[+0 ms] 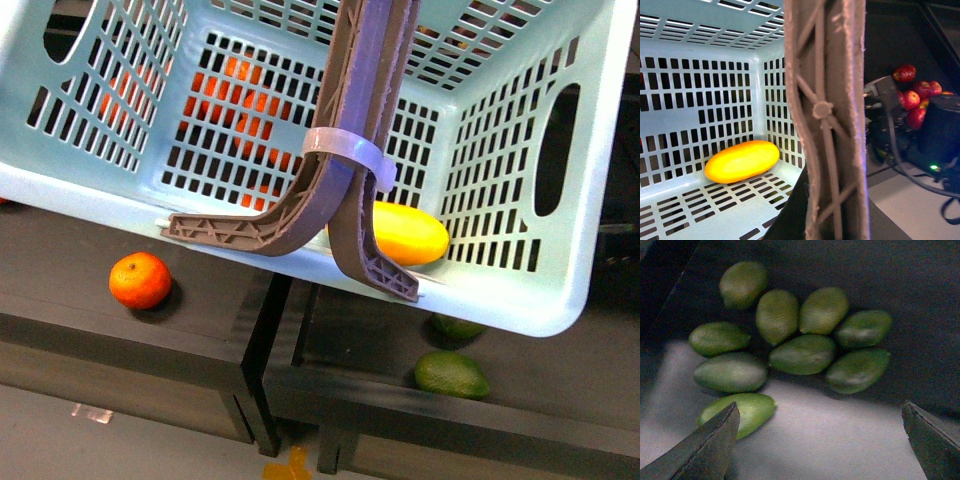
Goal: Pick mango and avocado into basket
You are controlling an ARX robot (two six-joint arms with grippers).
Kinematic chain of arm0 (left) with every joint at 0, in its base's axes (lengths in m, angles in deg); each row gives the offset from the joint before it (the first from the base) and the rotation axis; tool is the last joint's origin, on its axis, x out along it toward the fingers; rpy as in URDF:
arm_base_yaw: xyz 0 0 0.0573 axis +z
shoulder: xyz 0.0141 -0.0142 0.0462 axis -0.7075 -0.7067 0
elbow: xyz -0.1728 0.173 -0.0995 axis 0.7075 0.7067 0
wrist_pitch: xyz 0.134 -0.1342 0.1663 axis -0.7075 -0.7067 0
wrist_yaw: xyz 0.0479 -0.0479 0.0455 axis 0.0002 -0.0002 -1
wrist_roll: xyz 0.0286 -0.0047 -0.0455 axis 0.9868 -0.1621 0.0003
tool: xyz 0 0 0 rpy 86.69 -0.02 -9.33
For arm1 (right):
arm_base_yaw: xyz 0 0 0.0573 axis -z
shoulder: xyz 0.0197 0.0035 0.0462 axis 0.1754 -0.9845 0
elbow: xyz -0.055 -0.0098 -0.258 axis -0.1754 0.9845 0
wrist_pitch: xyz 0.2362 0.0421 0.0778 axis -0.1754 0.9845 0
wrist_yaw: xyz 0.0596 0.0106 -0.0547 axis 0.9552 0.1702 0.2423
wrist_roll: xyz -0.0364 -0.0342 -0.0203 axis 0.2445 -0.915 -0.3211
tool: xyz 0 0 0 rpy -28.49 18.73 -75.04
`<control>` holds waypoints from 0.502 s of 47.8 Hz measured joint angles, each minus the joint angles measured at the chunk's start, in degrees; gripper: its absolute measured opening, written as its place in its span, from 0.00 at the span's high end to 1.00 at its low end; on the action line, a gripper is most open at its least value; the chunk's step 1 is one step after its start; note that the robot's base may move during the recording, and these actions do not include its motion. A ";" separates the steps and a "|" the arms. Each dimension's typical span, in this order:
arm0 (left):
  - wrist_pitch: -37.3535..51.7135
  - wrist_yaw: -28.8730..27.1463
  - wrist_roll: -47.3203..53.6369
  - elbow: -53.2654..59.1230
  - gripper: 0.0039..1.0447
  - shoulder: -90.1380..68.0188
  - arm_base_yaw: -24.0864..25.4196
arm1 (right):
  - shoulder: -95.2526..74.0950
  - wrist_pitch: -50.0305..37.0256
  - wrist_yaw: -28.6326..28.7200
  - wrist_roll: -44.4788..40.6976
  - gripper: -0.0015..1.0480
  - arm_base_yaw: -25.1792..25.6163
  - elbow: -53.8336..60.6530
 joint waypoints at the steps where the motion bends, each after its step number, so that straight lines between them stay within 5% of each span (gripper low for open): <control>1: 0.00 0.13 0.00 0.00 0.94 0.00 -0.02 | -1.14 -0.24 0.31 -0.24 0.07 -0.48 -0.50; 24: 0.00 -0.76 0.04 0.00 0.94 0.00 0.13 | -24.17 -0.44 10.27 -6.67 0.07 -8.76 -14.40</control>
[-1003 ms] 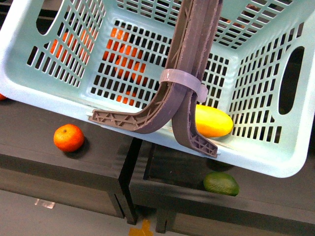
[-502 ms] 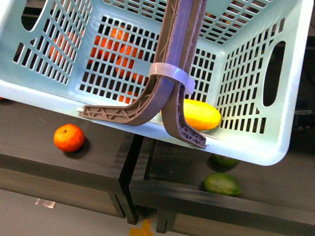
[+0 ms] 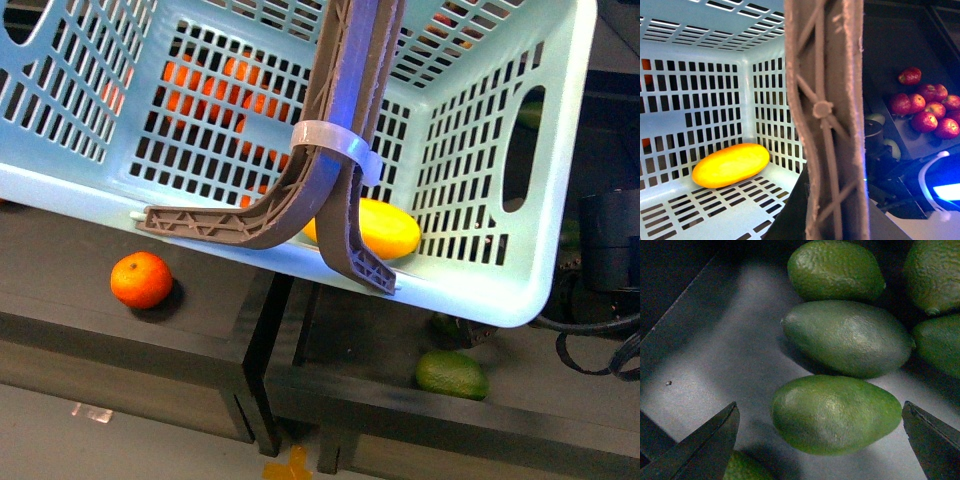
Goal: Pick mango and avocado into basket
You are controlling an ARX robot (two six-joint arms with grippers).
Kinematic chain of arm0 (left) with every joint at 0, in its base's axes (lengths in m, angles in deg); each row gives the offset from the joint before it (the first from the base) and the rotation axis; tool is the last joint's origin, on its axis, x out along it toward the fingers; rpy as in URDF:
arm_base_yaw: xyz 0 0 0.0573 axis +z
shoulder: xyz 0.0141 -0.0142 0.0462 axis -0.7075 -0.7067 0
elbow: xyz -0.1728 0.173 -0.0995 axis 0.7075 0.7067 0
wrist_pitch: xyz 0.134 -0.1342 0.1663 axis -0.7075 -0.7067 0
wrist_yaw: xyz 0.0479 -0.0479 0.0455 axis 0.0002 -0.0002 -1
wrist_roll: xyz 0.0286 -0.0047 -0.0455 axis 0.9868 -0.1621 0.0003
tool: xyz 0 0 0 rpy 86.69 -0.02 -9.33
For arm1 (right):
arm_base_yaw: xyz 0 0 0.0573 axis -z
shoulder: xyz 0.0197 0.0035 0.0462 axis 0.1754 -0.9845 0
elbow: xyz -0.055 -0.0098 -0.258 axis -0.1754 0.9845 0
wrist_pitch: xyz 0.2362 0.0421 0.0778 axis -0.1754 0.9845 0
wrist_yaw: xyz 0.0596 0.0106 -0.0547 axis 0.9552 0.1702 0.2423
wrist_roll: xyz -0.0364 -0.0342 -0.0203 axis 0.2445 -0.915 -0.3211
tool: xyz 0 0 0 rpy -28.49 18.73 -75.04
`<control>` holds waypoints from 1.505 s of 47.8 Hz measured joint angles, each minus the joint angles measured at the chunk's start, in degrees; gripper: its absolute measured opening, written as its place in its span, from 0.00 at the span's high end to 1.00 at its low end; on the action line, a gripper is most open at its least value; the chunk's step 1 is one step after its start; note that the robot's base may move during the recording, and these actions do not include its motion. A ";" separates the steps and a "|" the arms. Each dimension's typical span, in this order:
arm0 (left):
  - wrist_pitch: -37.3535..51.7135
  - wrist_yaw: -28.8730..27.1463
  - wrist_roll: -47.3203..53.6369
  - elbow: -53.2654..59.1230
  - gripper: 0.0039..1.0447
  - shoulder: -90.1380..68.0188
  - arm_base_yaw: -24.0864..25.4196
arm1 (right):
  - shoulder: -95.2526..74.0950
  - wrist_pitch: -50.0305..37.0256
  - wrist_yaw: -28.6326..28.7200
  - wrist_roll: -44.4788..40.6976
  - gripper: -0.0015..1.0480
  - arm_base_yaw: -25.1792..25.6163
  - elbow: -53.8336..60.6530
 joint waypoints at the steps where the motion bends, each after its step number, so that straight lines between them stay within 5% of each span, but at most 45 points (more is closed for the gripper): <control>1: 0.00 0.22 0.02 0.00 0.94 0.00 -0.02 | -0.61 0.00 0.00 -0.31 0.07 0.00 -0.63; 35: 0.00 0.28 0.00 0.00 0.94 0.00 -0.20 | -11.23 0.00 0.57 -2.62 0.07 0.39 -11.08; 45: 0.00 0.76 -0.02 0.00 0.94 0.00 -0.26 | -14.27 2.64 -9.29 -0.87 0.07 0.52 -14.88; 72: 0.00 0.66 -0.02 0.00 0.94 0.00 -0.24 | -13.97 2.54 -11.04 2.62 0.07 2.16 -13.99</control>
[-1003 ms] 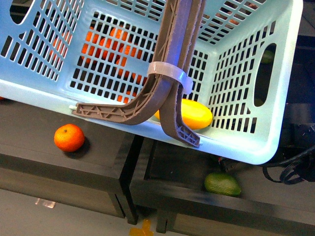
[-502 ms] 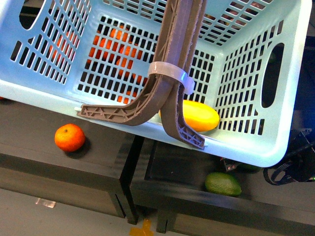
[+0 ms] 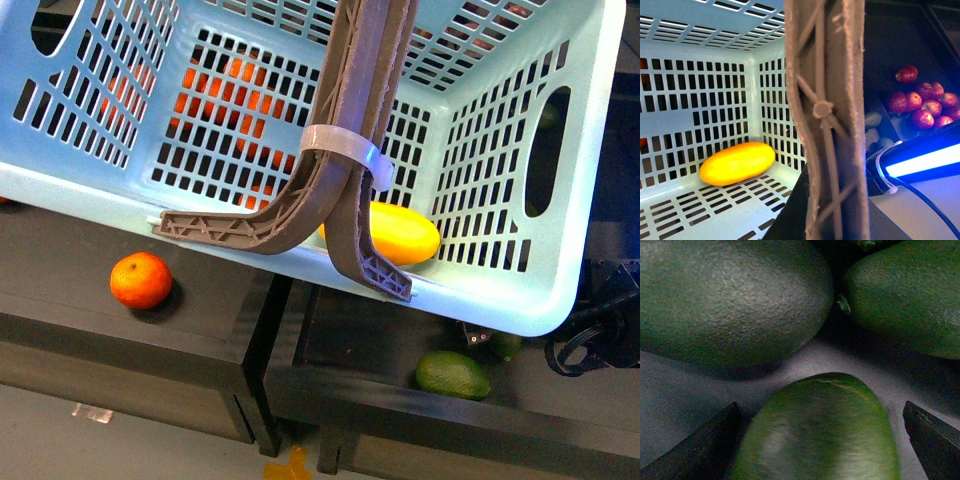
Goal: Pick mango and avocado into basket
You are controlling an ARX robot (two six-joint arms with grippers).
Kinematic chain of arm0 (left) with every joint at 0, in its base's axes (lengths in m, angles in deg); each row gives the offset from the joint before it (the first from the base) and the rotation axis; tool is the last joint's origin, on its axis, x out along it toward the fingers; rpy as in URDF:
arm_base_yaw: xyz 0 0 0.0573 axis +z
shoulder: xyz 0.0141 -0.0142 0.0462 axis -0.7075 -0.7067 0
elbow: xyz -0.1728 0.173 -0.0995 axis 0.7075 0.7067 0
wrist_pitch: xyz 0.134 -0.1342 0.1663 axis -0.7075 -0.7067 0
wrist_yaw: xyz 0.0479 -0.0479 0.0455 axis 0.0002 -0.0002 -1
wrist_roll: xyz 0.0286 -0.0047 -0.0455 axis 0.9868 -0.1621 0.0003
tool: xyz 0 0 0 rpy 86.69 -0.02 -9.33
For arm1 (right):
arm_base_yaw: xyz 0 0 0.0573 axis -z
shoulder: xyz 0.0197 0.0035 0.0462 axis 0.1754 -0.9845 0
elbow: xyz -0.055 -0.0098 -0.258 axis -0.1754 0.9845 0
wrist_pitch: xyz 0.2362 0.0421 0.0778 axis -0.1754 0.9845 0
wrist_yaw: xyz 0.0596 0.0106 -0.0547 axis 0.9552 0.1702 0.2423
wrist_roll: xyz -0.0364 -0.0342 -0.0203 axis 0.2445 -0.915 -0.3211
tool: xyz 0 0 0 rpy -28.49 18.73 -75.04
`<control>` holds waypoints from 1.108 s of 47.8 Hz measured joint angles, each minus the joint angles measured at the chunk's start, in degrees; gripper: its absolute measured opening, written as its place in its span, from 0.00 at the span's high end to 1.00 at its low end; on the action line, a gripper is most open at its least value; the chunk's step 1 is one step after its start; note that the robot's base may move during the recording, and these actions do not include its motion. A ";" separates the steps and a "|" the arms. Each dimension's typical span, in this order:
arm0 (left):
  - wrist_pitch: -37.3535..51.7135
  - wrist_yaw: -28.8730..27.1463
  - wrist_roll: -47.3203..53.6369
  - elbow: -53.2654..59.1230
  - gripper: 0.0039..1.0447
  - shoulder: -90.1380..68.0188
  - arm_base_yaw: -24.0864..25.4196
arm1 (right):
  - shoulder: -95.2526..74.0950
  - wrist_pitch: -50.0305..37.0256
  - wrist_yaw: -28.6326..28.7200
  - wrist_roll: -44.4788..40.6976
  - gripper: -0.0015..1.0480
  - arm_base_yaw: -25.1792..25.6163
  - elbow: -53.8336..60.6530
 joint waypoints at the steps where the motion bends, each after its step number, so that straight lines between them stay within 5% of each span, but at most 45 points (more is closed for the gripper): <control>1: 0.00 -0.02 0.00 0.00 0.94 0.00 0.00 | 0.11 0.00 -0.07 -0.02 0.07 0.07 0.11; 22: 0.00 -0.04 0.02 0.00 0.94 0.00 -0.02 | 0.39 0.33 -1.03 -0.24 0.08 1.31 0.52; 35: 0.00 -0.04 0.00 0.00 0.94 0.00 0.00 | 0.39 0.74 -0.72 -0.22 0.44 1.33 0.13; 53: 0.00 -0.04 0.00 0.00 0.94 0.00 0.00 | 2.16 -1.22 -0.83 2.10 0.46 2.10 2.16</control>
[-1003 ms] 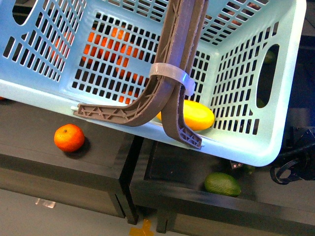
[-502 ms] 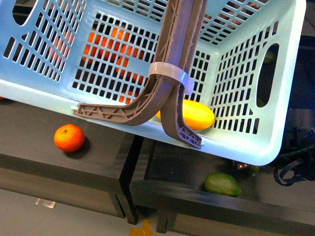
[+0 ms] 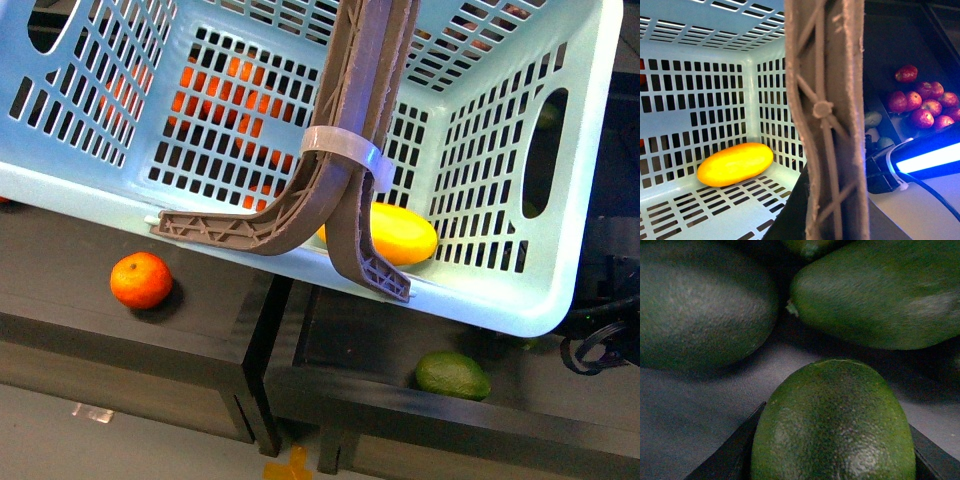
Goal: Pick mango and avocado into basket
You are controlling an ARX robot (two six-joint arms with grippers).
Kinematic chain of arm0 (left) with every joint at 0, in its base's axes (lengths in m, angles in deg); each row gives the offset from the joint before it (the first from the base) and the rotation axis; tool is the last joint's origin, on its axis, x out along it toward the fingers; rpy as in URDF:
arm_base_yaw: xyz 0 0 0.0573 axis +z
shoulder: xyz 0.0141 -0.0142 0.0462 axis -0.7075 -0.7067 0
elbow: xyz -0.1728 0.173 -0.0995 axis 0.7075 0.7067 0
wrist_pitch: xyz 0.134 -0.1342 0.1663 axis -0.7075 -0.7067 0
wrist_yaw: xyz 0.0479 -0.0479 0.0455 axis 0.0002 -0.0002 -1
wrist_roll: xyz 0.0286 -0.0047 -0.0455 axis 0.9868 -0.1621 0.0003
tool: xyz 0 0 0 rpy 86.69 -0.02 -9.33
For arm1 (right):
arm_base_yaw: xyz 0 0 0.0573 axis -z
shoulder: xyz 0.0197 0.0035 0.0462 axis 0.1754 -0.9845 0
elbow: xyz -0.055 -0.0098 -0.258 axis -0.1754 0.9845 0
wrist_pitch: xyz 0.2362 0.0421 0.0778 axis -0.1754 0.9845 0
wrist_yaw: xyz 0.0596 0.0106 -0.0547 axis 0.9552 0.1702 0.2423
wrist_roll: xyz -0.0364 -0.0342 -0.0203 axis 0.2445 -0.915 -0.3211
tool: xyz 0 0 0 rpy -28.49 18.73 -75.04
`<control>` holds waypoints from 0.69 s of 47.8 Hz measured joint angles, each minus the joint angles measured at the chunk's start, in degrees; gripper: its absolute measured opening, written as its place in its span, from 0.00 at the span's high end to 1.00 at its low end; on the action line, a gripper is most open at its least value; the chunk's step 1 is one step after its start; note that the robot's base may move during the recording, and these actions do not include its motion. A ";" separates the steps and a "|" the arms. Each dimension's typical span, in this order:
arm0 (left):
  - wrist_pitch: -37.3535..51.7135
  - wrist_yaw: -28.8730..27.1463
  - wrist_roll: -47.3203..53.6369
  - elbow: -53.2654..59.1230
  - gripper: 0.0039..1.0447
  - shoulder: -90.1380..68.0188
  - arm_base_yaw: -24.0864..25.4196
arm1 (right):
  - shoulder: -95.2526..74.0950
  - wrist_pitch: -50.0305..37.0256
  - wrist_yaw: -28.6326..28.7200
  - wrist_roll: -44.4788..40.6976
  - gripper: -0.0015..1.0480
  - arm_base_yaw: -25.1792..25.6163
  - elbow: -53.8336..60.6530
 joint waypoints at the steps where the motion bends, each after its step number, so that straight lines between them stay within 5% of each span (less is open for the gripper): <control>1: 0.00 0.00 0.00 0.00 0.94 0.00 0.00 | 0.63 -0.44 0.04 0.48 0.46 0.17 0.61; 22: 0.00 0.00 0.02 0.00 0.94 0.00 0.00 | 25.59 -3.98 0.07 9.11 0.46 7.23 15.50; 33: 0.00 0.00 0.02 0.00 0.94 0.00 -0.02 | 44.57 0.46 1.64 12.94 0.46 6.86 21.49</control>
